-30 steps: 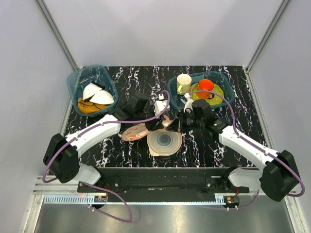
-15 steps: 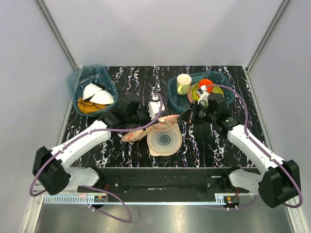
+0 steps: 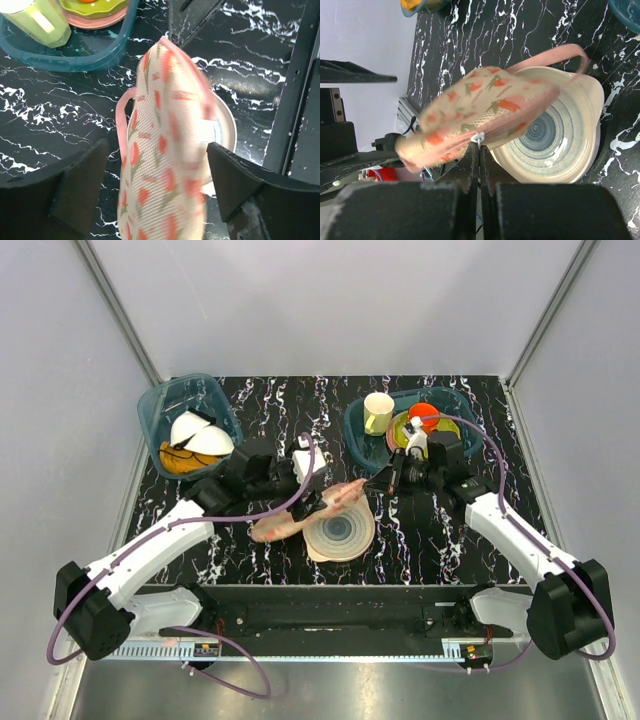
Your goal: Unzip the laundry bag and remove the bra
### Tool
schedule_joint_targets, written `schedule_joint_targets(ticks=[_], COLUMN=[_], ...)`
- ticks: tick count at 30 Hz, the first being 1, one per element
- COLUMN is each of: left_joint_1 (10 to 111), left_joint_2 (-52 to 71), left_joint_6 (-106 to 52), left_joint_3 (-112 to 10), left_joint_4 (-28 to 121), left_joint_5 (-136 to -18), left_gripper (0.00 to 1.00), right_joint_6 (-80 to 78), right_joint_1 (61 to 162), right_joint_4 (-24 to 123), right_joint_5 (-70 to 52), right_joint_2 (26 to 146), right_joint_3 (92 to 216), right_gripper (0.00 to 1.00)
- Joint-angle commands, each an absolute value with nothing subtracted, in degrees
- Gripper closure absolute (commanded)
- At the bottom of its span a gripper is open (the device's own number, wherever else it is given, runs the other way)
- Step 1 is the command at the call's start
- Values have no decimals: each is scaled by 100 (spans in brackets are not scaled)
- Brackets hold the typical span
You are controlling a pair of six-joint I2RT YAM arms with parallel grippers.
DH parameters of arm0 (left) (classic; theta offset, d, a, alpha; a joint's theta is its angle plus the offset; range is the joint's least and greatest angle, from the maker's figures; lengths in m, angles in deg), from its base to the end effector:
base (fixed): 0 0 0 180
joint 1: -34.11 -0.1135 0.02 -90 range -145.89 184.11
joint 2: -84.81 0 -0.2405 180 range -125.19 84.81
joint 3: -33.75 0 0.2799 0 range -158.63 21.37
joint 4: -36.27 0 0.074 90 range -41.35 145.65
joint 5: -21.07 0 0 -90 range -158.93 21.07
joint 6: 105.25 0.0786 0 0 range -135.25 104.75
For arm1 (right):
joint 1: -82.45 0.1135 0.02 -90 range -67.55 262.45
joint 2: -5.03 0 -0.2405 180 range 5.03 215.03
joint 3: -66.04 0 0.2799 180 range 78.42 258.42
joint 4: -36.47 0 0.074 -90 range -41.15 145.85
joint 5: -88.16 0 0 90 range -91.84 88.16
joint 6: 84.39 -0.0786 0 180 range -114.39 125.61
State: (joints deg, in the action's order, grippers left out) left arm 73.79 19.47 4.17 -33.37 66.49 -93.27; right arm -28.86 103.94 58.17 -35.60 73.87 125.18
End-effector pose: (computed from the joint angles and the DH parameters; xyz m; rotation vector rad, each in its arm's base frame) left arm 0.2313 -0.2340 0.2714 1.2502 1.6669 -0.6553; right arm 0.2892 0.1608 0.2180 -0.1247 2.2495 1.1799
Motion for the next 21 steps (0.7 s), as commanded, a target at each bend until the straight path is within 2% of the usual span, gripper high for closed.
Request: schedule_joint_targets(ticks=[1, 8, 15, 21], left_joint_1=[7366, 7928, 8603, 8974], left_joint_2=[1960, 1495, 879, 475], left_joint_6=[14, -381, -1418, -1235], left_joint_3=[-3909, -4630, -5088, -5070], left_joint_4=[6280, 6280, 6219, 6121], left_joint_5=[-9661, -9241, -7784, -6920], left_gripper=[12, 10, 12, 13], right_joint_6=[-2813, -2805, -2778, -2752], right_joint_1=[10319, 10319, 10319, 10319], right_joint_4=[5974, 6405, 6581, 6625], right_joint_5=[-3629, -3594, -3489, -3524], right_joint_2=[7069, 6936, 6919, 6927], right_joint_3=[13035, 13300, 13397, 13458], right_gripper=[100, 100, 100, 100])
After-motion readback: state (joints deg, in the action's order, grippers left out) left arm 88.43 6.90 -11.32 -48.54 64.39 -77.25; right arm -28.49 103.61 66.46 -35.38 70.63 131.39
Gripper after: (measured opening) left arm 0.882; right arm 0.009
